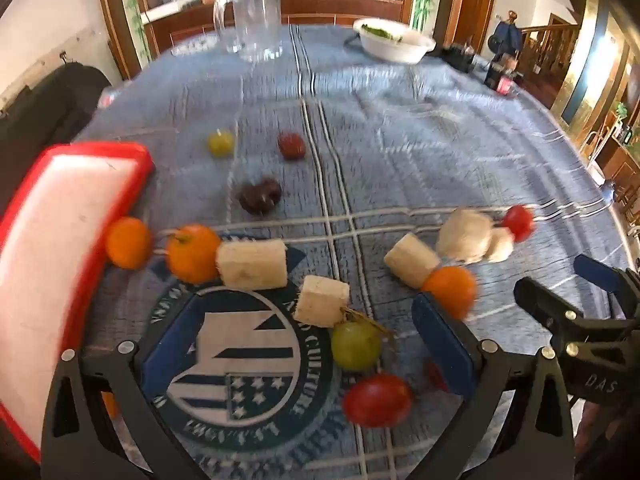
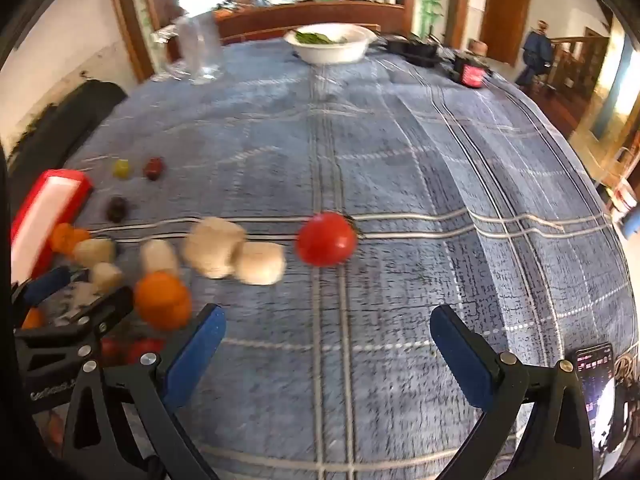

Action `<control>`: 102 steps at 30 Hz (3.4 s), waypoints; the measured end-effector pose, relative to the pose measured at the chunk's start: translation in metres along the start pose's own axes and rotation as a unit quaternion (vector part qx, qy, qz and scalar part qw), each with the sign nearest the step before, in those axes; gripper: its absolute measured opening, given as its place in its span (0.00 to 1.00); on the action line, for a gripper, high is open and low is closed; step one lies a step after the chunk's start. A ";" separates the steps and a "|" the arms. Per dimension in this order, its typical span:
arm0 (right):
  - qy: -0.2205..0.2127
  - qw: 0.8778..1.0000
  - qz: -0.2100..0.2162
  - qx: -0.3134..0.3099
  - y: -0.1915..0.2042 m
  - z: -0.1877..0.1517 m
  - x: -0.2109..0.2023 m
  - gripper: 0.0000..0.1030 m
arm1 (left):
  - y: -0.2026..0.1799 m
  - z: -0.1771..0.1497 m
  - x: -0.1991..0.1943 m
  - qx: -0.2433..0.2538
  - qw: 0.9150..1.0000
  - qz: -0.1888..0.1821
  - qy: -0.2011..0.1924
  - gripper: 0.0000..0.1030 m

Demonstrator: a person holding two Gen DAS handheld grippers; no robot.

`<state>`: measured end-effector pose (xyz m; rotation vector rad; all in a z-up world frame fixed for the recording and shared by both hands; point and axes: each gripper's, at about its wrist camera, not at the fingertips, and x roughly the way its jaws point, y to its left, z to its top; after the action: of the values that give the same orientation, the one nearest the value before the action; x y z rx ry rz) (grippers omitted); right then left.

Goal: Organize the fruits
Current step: 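Move both tools toward the row of fruit on the tablecloth, then grasp a red cherry tomato with the left tool while the right tool grasps a white cube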

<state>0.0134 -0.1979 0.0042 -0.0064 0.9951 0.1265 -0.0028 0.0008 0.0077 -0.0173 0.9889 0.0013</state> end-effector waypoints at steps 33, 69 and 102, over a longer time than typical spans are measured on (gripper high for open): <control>-0.062 0.996 0.017 -0.066 0.028 0.010 -0.074 1.00 | 0.006 -0.002 -0.071 -0.009 0.998 0.019 -0.051 1.00; -0.007 0.995 0.069 -0.069 0.033 0.011 -0.051 0.89 | 0.038 -0.020 -0.030 -0.041 0.998 -0.044 0.016 1.00; 0.086 0.990 0.109 -0.031 0.012 0.036 0.020 0.39 | 0.000 -0.030 -0.003 0.024 0.983 -0.152 0.096 0.35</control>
<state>0.0528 -0.1814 0.0078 0.0354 1.1625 0.3622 -0.0291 0.0002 -0.0062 -0.1254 1.1716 -0.3098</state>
